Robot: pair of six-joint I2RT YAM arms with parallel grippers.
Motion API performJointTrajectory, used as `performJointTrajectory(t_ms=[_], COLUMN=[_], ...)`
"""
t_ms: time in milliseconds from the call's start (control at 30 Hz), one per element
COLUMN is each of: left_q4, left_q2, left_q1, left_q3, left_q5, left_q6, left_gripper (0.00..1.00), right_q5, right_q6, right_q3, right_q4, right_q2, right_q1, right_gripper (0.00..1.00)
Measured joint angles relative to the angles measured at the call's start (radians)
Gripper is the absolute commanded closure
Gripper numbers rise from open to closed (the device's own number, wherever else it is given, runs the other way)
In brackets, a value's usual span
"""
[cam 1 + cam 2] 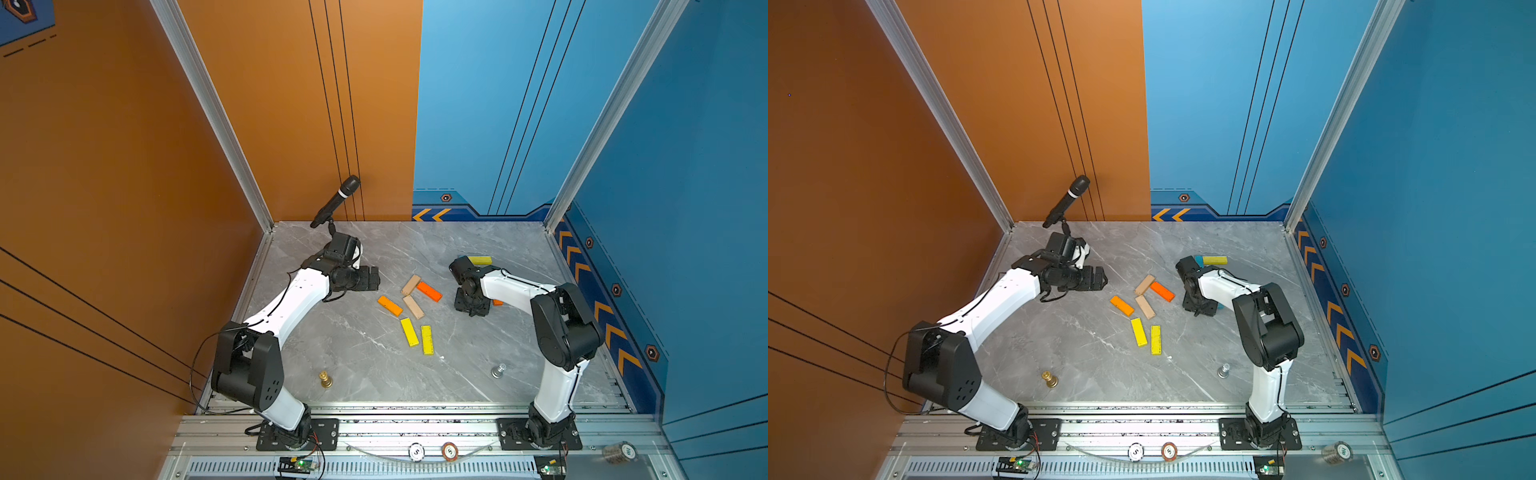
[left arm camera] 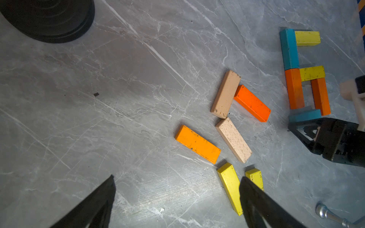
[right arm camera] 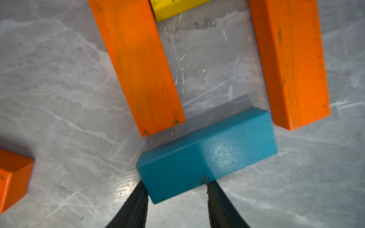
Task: Assemble the number 6 with building blocks
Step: Assemble the building block at the center of the board.
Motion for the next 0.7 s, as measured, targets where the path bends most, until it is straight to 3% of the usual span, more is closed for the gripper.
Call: performJointTrajectory(t_ms=[700], left_q4=[0.0], left_q2=[0.0], left_q1=[0.0], left_q3=[0.0], left_q5=[0.0], left_q6=[0.0], left_gripper=[0.02], right_q5=[0.0], right_q6=[-0.027], right_q3=[0.0], right_q4=[0.001], right_q2=[0.0], right_q1=[-0.022], right_gripper=[0.52])
